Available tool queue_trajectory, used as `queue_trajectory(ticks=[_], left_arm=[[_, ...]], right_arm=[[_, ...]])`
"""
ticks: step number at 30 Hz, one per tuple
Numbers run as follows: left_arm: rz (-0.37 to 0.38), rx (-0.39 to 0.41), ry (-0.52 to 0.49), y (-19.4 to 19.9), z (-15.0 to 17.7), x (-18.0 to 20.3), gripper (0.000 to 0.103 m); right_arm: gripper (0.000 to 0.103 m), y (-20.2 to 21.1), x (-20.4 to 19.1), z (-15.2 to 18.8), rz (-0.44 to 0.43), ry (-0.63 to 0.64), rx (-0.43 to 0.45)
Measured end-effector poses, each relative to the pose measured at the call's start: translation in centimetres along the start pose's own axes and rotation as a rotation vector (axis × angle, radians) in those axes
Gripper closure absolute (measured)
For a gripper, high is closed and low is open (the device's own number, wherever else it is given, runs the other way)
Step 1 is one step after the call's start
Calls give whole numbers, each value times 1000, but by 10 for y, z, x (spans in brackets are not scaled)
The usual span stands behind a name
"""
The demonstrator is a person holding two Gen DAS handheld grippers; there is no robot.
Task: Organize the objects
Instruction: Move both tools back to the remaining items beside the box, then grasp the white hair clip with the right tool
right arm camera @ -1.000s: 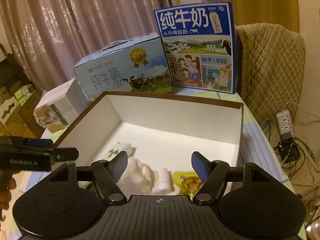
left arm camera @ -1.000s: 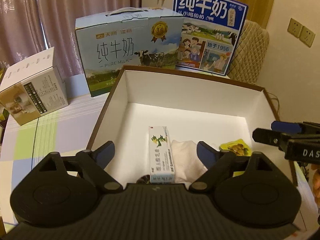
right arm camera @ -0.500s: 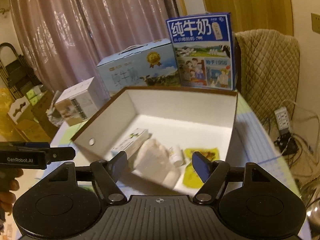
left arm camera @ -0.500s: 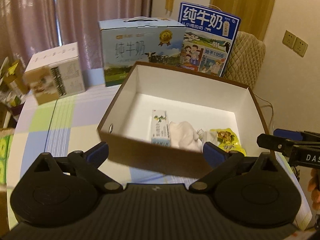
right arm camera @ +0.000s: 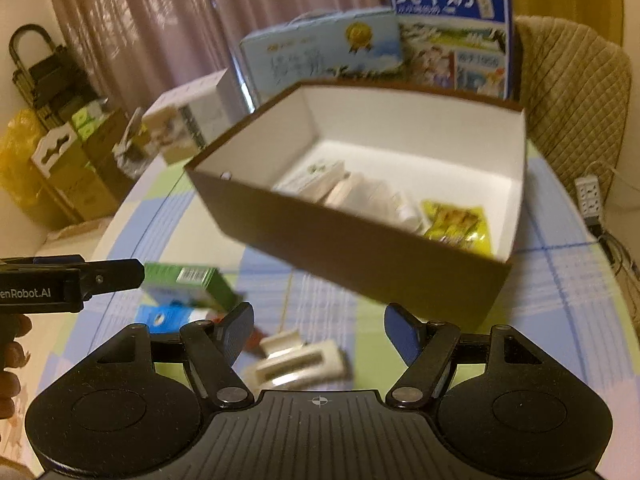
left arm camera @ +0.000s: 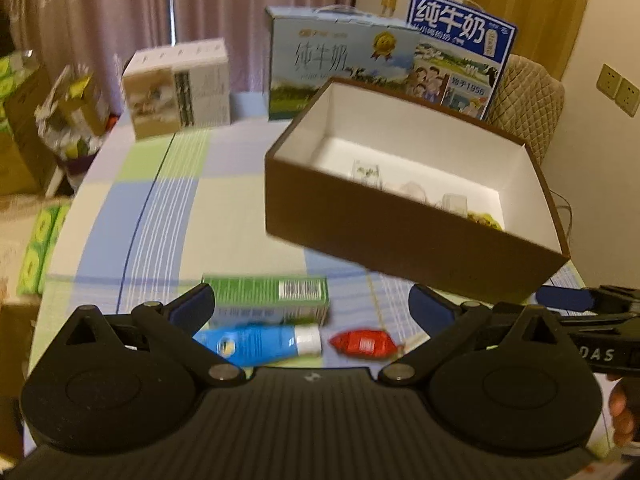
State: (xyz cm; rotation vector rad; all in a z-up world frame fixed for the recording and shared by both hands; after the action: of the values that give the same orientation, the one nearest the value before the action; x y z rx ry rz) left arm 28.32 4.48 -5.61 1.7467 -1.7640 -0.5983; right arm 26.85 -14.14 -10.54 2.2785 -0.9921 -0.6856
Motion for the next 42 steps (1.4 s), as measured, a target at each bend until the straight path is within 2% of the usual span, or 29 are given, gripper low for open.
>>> queue_trajectory(ticks=[11,18,31,38,42], left_arm=[[-26,-129,95,-6,49,-23,1],[-41,-155,132,-12,60,-27,1],[-36,-169,162,-22,67,-33,2],[-43,-170,161,-29,69,-42,2],[-35,-147,114,-36,68,-45,2]], right_arm=[[34,-29,-18,34,-25,106,-97],[34,-37,-13,35,-36,100,-72],[34,-69,-32,40,-39,262,-65],[50,-87,-31,46,-31,319,-106],[59,-84,-30,47,-32,336,-98]])
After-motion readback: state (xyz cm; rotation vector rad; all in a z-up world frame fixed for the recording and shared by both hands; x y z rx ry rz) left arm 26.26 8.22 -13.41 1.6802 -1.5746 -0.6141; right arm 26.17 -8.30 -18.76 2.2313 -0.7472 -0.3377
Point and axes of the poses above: each gripper's, at about its wrist camera, not at the fingertips, and y roughly against the way its jaws point, x to its right, z to its underside, the point moved 1 cm from there along -y, roughly the way its jaws point, and after that the axes turned 6 degrees about x, right-handed, at the moved point
